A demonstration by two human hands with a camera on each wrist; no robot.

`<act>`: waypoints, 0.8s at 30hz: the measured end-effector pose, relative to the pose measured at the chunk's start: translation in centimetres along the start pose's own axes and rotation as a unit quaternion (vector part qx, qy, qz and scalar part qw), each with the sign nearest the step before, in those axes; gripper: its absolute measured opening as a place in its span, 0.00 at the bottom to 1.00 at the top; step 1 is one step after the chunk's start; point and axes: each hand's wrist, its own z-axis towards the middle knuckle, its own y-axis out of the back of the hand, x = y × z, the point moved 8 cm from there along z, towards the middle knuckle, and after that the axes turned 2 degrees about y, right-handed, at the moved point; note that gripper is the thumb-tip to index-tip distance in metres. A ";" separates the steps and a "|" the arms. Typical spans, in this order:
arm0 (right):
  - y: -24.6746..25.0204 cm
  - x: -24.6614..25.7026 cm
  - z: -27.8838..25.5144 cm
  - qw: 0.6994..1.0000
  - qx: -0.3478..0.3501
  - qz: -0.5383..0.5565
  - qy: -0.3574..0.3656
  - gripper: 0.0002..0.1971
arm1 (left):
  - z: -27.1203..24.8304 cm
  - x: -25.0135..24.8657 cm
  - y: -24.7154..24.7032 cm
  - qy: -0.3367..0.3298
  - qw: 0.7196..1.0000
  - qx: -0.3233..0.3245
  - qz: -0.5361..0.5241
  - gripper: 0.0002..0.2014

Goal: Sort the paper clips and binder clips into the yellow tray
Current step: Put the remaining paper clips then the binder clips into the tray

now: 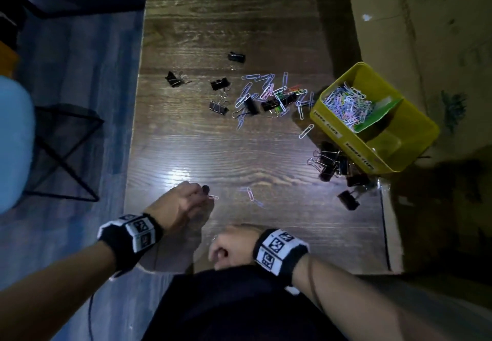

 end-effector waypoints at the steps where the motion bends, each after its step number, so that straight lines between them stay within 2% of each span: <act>1: -0.5 -0.2 0.7 1.000 0.006 -0.011 -0.005 0.12 | -0.1 -0.1 -0.4 -0.020 0.999 -0.021 0.047 0.15; 4: 0.3 -1.8 1.3 0.997 -0.055 -0.042 -0.041 0.05 | 0.5 -0.6 -1.3 -0.037 0.991 -0.031 0.128 0.17; 5: 0.9 -2.7 1.0 0.994 -0.081 -0.050 -0.056 0.06 | 1.1 -1.1 -1.4 -0.040 0.990 -0.028 0.133 0.17; 9: 5.8 -6.7 -1.6 0.969 -0.214 -0.067 -0.106 0.11 | 5.1 -3.4 -1.0 -0.043 0.991 -0.012 0.125 0.20; 12: 10.0 -9.2 -4.1 0.945 -0.299 -0.040 -0.126 0.06 | 9.1 -4.3 -0.2 -0.029 0.990 -0.005 0.138 0.24; 16: 13.2 -11.0 -6.8 0.923 -0.364 0.017 -0.125 0.03 | 12.1 -4.6 1.3 -0.024 0.994 -0.007 0.104 0.25; 18: 13.0 -12.0 -8.1 0.919 -0.359 0.037 -0.159 0.03 | 11.7 -5.3 1.5 -0.067 0.993 -0.023 0.098 0.23; 21: 10.3 -12.8 -8.0 0.951 -0.226 0.016 -0.211 0.12 | 10.4 -6.1 -0.2 -0.124 0.986 -0.011 0.113 0.20; 22: 9.8 -12.9 -7.7 0.953 -0.212 0.011 -0.215 0.13 | 10.5 -6.1 -0.6 -0.126 0.985 -0.009 0.114 0.19; 24: 10.8 -13.1 -7.3 0.942 -0.258 -0.002 -0.215 0.12 | 11.7 -6.1 -0.6 -0.114 0.987 -0.013 0.110 0.20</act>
